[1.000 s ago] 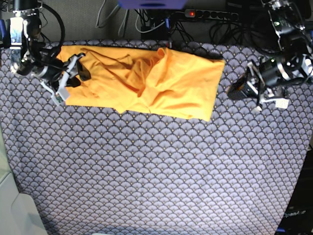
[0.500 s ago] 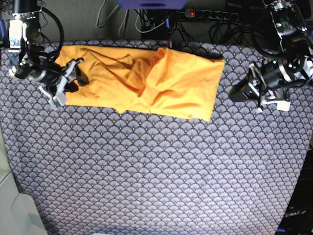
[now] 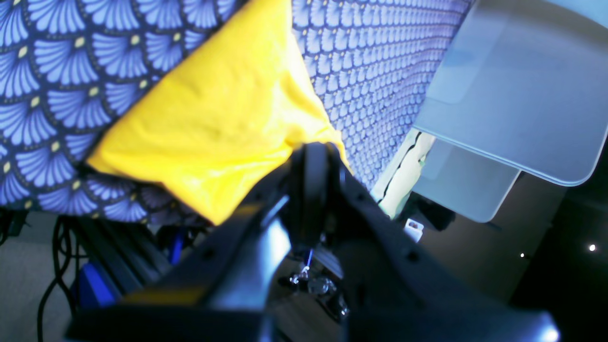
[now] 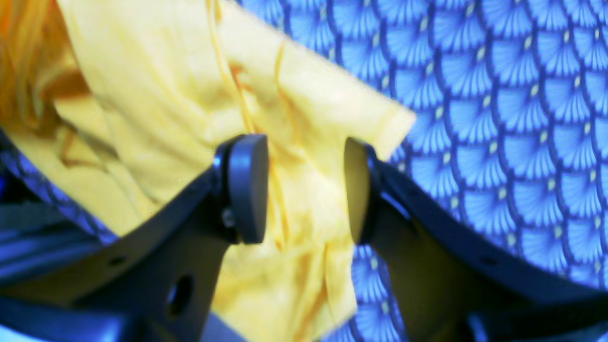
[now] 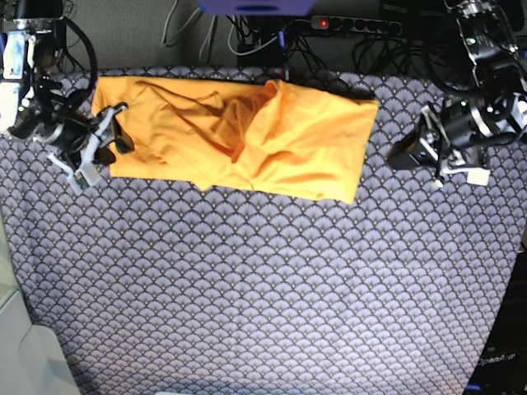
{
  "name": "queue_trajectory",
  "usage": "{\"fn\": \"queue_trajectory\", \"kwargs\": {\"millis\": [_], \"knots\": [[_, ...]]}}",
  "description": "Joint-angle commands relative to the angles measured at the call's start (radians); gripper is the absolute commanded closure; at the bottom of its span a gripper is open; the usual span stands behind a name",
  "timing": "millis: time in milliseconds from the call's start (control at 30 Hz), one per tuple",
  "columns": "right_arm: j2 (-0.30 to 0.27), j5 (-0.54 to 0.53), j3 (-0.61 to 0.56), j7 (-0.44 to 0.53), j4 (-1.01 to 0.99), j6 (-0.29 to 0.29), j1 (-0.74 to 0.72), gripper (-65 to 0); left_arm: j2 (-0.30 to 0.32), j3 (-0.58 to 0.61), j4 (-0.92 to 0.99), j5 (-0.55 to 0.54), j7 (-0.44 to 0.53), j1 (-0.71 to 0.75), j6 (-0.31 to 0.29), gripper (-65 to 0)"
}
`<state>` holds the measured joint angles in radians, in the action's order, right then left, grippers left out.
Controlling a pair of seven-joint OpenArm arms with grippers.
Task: Fold the T-shirt properly
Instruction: 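Raise the left gripper away and reposition the right gripper at the strip's end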
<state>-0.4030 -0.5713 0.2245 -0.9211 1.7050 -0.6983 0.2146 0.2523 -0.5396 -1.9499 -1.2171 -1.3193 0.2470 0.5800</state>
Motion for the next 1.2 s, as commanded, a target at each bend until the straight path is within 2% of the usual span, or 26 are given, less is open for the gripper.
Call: {"fn": "queue_trajectory", "kwargs": {"millis": [0,200,300,400,567,767,833,933,1067,1167], "knots": [[-0.018,-0.017,0.025,0.017,0.034,0.0,-0.011,-26.9,0.014,-0.004,-0.012,-0.031,-0.006,0.002,0.004,0.0],[-0.014,-0.019,0.082,-0.115,0.166,0.0,-0.008,-27.1,0.02,-0.004,-0.012,0.072,0.001,0.028,-0.007,0.0],[0.008,-0.022,0.085,-0.172,0.226,0.0,-0.008,-27.0,0.028,-0.006,-0.01,0.078,0.001,0.048,-0.11,0.0],[0.048,-0.023,0.083,-0.217,0.26,0.0,-0.008,-27.0,0.022,-0.027,-0.01,0.079,0.001,0.065,-0.159,0.0],[0.123,-0.023,0.069,-0.241,0.264,0.0,-0.014,-27.0,0.018,-0.049,-0.01,0.124,0.001,0.078,-0.163,0.0],[0.189,-0.023,-0.043,-0.246,0.264,0.0,-0.02,-27.0,0.018,-0.049,-0.01,0.168,-0.007,0.081,-0.165,0.0],[0.191,-0.023,-0.092,-0.237,0.264,0.0,-0.022,-27.0,0.018,-0.047,-0.01,0.168,-0.004,0.09,-0.165,0.0],[0.181,-0.02,-0.092,-0.234,0.261,0.0,-0.022,-27.3,0.022,-0.047,-0.01,0.17,-0.007,0.091,-0.165,0.0],[0.103,-0.019,-0.029,-0.238,0.26,0.0,-0.022,-27.5,0.026,-0.044,-0.01,0.175,-0.007,0.091,-0.165,0.0],[0.072,-0.019,0.02,-0.235,0.255,0.0,-0.013,-28.8,0.022,-0.043,-0.01,0.21,-0.007,0.091,-0.167,0.0]]}}
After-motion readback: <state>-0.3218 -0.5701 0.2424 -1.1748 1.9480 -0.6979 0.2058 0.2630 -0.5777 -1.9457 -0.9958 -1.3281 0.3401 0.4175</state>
